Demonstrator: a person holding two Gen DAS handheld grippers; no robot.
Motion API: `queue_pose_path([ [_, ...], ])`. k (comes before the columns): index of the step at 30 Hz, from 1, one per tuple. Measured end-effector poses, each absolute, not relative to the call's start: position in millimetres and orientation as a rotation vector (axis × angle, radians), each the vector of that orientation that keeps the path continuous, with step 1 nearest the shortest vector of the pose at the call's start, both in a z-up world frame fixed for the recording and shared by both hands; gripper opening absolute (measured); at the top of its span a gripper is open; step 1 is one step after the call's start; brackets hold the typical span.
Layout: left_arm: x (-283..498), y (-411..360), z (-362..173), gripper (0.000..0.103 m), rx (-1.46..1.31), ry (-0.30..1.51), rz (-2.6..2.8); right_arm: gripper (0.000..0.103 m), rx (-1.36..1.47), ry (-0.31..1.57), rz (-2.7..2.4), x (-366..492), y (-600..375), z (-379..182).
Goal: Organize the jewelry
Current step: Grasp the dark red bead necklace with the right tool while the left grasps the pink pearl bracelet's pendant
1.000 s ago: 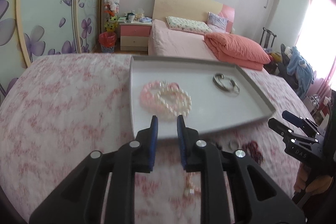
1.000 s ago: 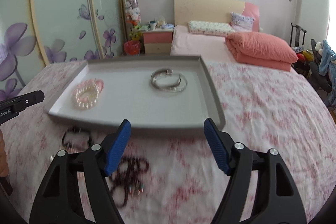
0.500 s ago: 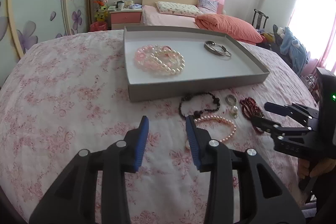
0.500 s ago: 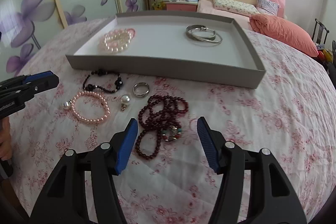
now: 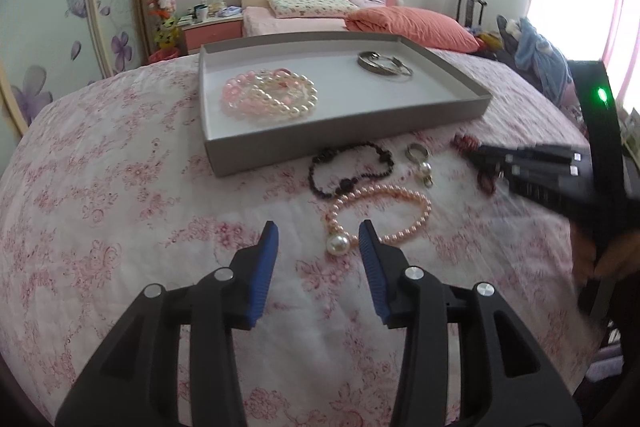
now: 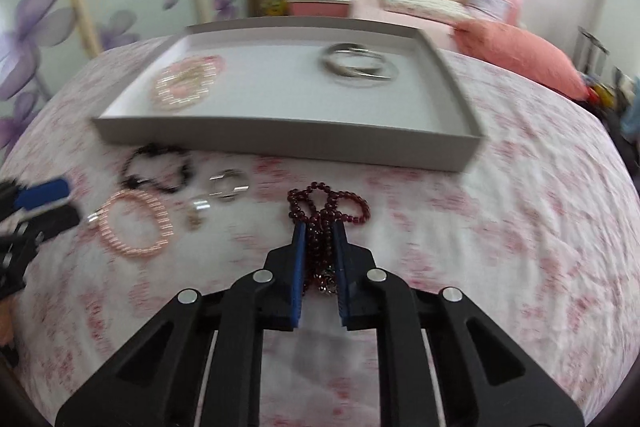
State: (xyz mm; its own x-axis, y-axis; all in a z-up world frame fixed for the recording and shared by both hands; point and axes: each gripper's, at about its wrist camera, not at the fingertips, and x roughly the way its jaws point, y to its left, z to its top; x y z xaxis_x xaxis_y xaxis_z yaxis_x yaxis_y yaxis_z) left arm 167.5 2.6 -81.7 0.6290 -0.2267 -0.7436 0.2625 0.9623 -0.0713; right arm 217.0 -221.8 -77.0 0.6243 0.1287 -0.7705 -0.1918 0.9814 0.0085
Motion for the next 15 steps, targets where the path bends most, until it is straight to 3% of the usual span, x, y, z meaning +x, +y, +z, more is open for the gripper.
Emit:
queue_pose_path([
  [7, 166.5, -9.1, -89.5, 0.041, 0.108, 0.867, -0.286, 0.014, -0.055, 0.88, 0.136, 220.6, -234.3, -78.4],
  [15, 175.1, -14.8, -96.1, 0.032, 0.123, 0.894, -0.276, 0.014, -0.048, 0.882, 0.141, 222.1, -234.6, -79.4],
])
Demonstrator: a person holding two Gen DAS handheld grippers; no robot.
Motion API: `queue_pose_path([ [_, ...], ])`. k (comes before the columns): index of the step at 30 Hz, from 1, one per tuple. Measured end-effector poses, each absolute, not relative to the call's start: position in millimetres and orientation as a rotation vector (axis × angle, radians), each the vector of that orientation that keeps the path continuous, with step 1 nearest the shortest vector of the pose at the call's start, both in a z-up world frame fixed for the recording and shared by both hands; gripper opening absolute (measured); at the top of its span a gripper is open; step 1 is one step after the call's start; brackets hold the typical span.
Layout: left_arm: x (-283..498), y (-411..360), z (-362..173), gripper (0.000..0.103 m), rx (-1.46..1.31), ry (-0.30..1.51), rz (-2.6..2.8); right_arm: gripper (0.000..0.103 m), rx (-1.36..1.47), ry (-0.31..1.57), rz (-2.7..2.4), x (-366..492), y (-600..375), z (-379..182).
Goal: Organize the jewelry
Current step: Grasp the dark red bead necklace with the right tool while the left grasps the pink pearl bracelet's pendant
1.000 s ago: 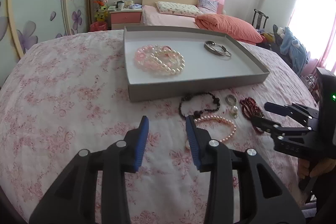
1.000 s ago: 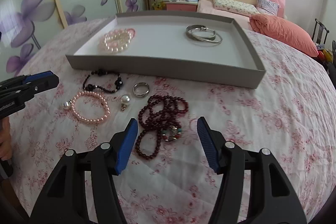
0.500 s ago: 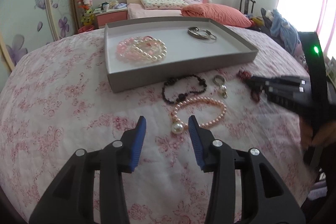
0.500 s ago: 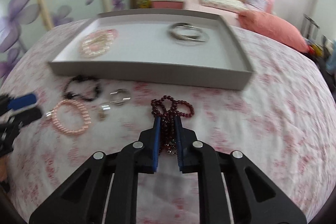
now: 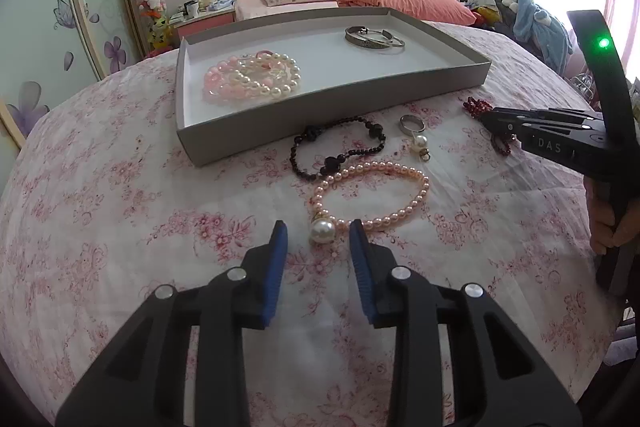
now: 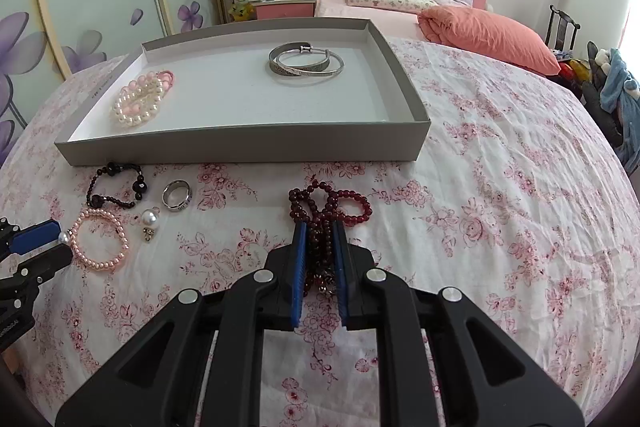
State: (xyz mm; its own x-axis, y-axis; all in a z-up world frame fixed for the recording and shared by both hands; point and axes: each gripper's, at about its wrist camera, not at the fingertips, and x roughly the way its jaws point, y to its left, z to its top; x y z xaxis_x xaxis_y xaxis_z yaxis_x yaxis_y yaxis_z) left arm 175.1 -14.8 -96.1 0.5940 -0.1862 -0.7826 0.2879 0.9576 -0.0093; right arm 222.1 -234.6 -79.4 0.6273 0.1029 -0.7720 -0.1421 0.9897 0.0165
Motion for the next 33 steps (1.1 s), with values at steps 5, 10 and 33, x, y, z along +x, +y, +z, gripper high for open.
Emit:
queue_pose_path([
  [5, 177.1, -18.1, -95.2, 0.025, 0.127, 0.896, -0.27, 0.014, -0.044, 0.882, 0.142, 222.0, -235.1, -79.4],
  [10, 179.7, -17.9, -96.2, 0.017, 0.126, 0.896, -0.254, 0.014, -0.043, 0.883, 0.144, 222.8, -235.3, -78.9],
  [33, 209.9, 5.4, -94.7, 0.014, 0.074, 0.911, -0.074, 0.027, -0.063, 0.882, 0.133, 238.1, -228.7, -78.7],
])
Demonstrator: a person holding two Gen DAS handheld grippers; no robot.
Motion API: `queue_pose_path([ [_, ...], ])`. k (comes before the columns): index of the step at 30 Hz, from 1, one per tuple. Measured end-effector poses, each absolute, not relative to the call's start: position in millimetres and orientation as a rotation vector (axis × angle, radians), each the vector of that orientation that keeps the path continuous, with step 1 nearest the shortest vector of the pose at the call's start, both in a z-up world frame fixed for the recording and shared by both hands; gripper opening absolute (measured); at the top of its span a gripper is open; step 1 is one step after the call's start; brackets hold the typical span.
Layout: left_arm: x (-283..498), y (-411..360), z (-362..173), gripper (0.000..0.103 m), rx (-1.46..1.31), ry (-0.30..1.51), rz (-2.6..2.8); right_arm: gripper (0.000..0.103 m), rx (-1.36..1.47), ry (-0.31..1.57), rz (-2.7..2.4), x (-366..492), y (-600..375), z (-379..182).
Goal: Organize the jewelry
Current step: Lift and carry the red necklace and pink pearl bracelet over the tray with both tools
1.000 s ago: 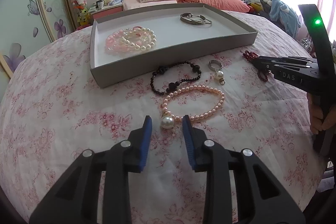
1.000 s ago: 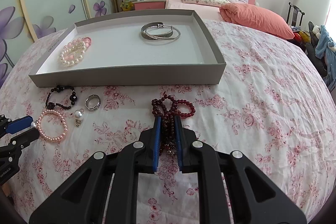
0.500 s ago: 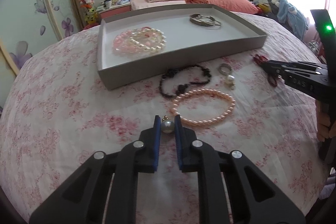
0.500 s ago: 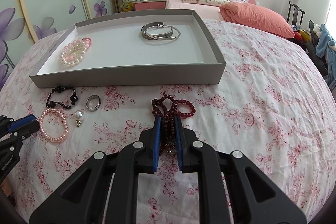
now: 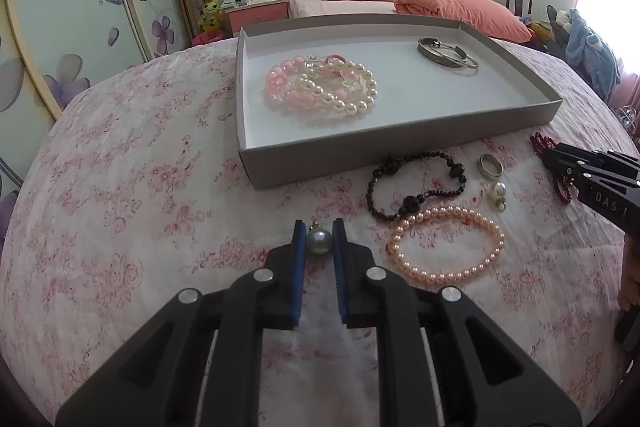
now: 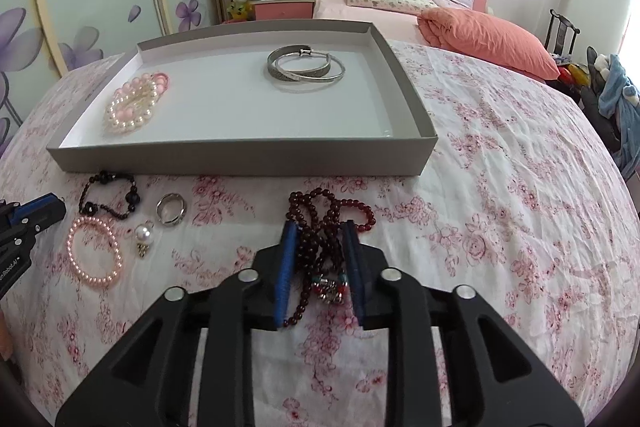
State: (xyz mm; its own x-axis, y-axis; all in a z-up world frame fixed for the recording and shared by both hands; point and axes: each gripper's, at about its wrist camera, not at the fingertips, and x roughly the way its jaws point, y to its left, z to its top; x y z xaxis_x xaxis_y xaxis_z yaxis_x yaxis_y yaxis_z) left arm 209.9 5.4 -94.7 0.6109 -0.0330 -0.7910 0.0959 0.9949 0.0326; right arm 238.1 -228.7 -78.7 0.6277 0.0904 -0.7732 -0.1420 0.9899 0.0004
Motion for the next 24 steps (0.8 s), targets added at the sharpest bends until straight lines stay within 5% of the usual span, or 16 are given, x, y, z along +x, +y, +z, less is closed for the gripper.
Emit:
queue_pose_path([
  [5, 215.9, 2.2, -95.0, 0.014, 0.064, 0.91, -0.065, 0.014, -0.067, 0.881, 0.152, 237.7, -226.6, -78.8],
  [24, 216.4, 2.3, -95.3, 0.014, 0.031, 0.901, -0.044, 0.014, -0.029, 0.886, 0.158, 235.3, -231.9, -79.3],
])
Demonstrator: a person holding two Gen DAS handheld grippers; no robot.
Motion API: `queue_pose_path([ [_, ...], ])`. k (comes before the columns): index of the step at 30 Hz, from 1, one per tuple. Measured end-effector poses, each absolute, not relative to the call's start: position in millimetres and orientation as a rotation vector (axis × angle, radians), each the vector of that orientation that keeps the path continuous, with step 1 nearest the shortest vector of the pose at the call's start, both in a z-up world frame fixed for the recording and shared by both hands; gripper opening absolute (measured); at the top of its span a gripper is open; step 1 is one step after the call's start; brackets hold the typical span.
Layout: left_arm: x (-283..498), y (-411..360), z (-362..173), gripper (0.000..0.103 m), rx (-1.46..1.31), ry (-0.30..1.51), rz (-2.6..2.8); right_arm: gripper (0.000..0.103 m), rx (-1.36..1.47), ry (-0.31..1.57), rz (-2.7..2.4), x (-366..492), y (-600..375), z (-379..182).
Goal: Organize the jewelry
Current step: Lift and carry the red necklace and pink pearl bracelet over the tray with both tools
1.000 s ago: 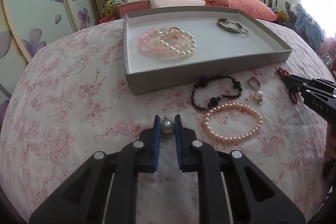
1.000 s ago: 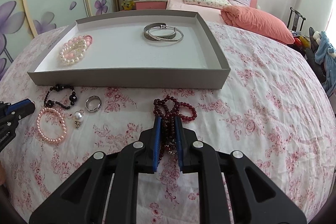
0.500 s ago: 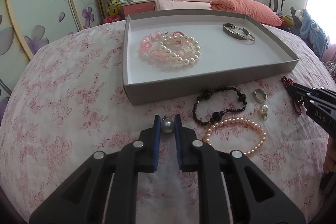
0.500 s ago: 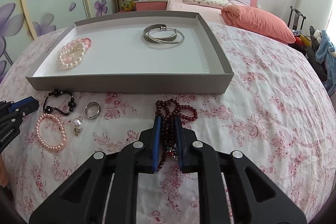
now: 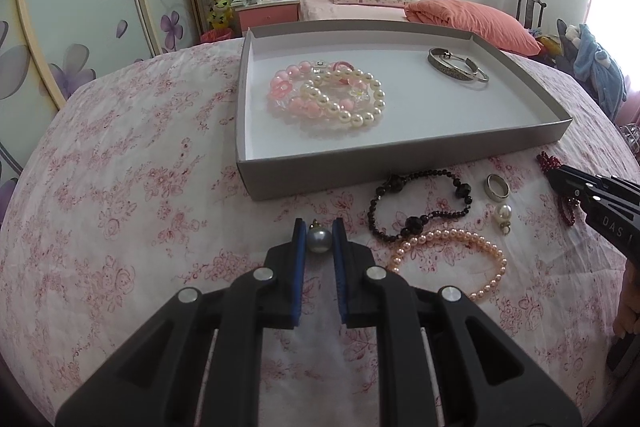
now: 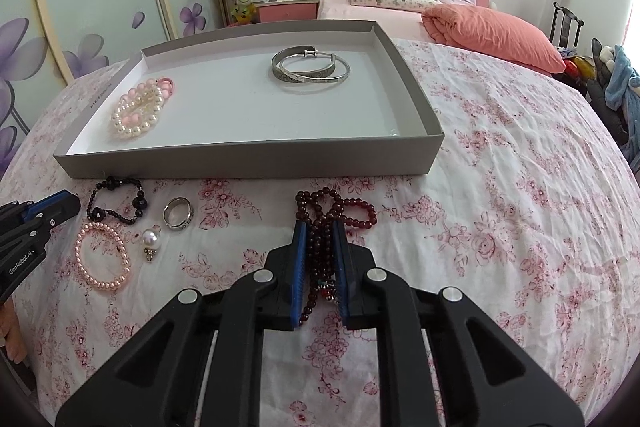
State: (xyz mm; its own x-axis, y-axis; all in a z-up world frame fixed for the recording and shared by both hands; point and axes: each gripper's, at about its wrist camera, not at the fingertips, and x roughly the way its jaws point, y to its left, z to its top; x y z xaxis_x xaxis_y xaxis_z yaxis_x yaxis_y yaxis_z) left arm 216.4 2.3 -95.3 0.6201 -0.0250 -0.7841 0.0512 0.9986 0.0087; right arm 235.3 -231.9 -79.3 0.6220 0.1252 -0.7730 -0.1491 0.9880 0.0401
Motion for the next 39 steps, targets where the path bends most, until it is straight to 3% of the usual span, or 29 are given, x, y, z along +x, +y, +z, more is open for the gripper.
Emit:
queue_pose_path([
  [18, 213.3, 2.4, -91.8, 0.014, 0.023, 0.89, -0.053, 0.009, -0.034, 0.817, 0.197, 223.1, -233.1, -68.2],
  [39, 168.1, 12.1, 3.9, 0.014, -0.078, 0.587, -0.073, 0.009, 0.091, 0.52, 0.273, 187.0, -240.6, 28.9],
])
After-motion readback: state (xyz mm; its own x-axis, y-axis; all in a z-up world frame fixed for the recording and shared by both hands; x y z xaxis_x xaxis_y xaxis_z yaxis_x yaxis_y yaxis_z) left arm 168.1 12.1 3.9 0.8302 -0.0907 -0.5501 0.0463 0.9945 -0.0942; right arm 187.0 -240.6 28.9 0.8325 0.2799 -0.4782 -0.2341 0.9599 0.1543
